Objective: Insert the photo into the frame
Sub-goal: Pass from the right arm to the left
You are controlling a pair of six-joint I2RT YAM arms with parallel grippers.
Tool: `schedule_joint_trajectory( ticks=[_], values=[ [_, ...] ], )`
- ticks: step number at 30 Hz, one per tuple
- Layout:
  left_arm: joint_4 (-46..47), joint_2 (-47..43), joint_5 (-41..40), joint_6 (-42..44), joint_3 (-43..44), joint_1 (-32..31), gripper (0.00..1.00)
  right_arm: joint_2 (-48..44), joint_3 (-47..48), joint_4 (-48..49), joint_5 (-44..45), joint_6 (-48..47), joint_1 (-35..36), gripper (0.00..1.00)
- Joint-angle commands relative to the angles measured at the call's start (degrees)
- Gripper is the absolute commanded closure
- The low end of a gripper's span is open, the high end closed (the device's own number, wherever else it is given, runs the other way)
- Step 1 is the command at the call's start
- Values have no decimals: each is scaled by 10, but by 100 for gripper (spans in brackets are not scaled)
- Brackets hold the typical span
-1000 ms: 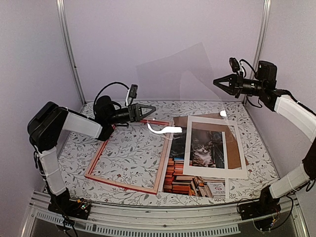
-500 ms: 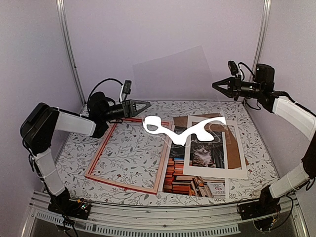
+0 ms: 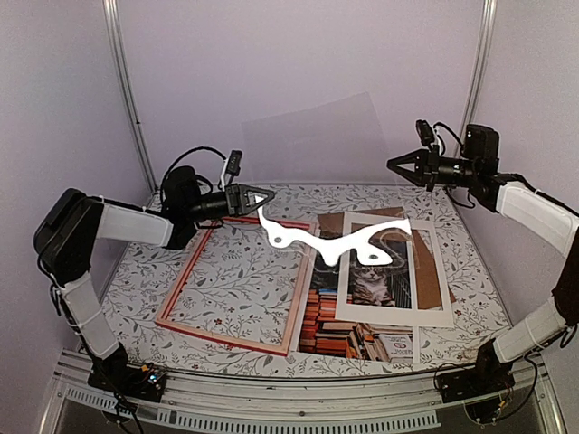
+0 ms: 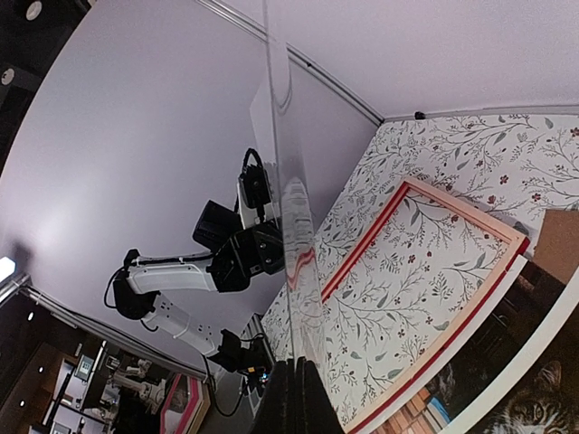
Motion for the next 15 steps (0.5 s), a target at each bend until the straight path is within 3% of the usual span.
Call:
schedule_joint_trajectory(
  ticks=[1,8,15],
  values=[
    [-121,-38,-14,36,33,8,100,-5,-17,12,24,-8,-3,98],
    [-366,-103,-21,112,84,30,100,-10,-34,-61,90,-70,11,80],
    [-487,-149,-12,158,118,45,100,1,-68,-52,96,-88,54,71]
  ],
)
